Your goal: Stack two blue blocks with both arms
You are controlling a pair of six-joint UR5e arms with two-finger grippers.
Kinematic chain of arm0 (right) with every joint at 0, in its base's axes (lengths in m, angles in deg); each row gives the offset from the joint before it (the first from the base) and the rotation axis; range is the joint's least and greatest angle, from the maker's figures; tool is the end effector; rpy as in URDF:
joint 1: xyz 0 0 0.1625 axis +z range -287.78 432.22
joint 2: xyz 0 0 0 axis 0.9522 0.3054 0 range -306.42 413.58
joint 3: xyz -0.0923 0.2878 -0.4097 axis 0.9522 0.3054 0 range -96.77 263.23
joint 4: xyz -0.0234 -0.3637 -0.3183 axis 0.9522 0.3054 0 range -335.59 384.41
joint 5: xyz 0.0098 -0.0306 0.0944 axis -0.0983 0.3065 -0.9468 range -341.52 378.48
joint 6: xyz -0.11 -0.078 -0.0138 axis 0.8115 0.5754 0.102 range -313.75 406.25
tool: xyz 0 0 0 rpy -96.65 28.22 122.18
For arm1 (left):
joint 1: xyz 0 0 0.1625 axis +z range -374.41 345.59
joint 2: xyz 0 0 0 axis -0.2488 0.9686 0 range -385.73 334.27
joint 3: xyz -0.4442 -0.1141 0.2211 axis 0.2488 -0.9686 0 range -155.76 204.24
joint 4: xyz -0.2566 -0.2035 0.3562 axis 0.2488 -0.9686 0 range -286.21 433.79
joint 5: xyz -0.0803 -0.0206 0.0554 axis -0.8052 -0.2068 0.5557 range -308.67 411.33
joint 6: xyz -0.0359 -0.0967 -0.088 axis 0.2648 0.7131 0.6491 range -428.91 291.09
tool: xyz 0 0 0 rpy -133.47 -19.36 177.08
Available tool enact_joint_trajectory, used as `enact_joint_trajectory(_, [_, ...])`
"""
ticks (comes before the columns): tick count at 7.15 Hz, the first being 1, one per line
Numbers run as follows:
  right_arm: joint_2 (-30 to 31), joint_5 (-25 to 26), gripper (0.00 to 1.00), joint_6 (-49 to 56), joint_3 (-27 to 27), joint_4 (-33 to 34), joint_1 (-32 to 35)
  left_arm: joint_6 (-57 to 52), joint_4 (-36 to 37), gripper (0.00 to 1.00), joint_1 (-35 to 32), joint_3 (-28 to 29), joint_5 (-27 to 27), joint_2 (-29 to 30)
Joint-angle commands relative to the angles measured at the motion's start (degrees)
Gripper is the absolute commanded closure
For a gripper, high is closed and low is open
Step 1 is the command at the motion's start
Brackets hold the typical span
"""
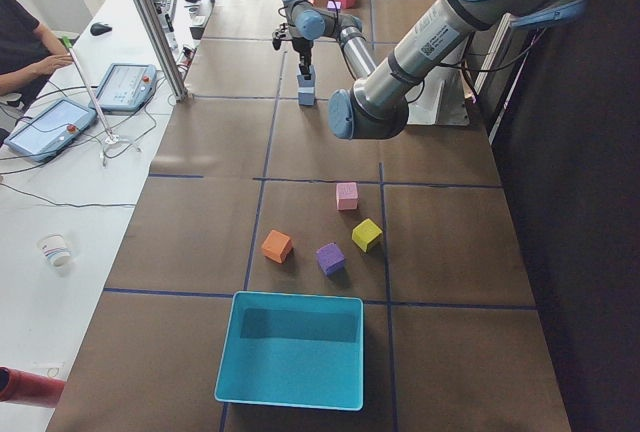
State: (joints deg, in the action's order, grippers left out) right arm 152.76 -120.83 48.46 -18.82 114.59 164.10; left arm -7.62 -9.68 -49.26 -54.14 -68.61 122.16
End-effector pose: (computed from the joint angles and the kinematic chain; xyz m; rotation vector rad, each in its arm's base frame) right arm 0.0466 -0.4859 0.7254 0.0748 -0.8582 -0.0255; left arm 0.7049 -0.5708 0.1235 -0.0691 0.8389 0.0804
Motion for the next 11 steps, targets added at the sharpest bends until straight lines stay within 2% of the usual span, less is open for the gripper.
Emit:
enact_joint_trajectory(1, [-0.1,0.0,0.00,0.0,0.0,-0.1,0.0,0.0,-0.3,0.95,0.0,0.1,0.2,-0.7])
enact_joint_trajectory(3, [-0.1,0.0,0.00,-0.1,-0.1,0.0,0.0,0.0,-0.3,0.90,0.0,0.1,0.2,-0.8])
enact_joint_trajectory(4, [-0.1,0.0,0.00,-0.1,-0.1,0.0,0.0,0.0,-0.3,0.81,0.0,0.1,0.2,-0.8])
enact_joint_trajectory(6, [-0.2,0.1,0.00,-0.1,0.0,0.0,0.0,0.0,-0.7,0.80,0.0,0.2,0.2,-0.8])
enact_joint_trajectory(7, [-0.2,0.1,0.00,-0.1,-0.1,-0.1,0.1,-0.1,-1.8,0.71,0.1,0.3,0.2,-0.8])
enact_joint_trajectory(8, [-0.2,0.1,0.00,0.0,0.0,-0.1,0.1,-0.1,-1.9,0.29,0.1,0.3,0.3,-1.0])
enact_joint_trajectory(9, [-0.2,0.1,0.00,0.0,0.0,-0.1,0.2,-0.1,-5.7,0.00,0.1,0.2,1.6,-2.6])
enact_joint_trajectory(10, [-0.2,0.1,0.00,0.0,0.0,-0.1,0.3,0.2,-8.7,0.00,0.3,0.2,3.0,-3.9])
enact_joint_trajectory(11, [-0.2,0.1,0.00,0.0,0.0,-0.1,0.3,0.7,-8.5,0.00,0.3,-0.1,3.0,-3.9])
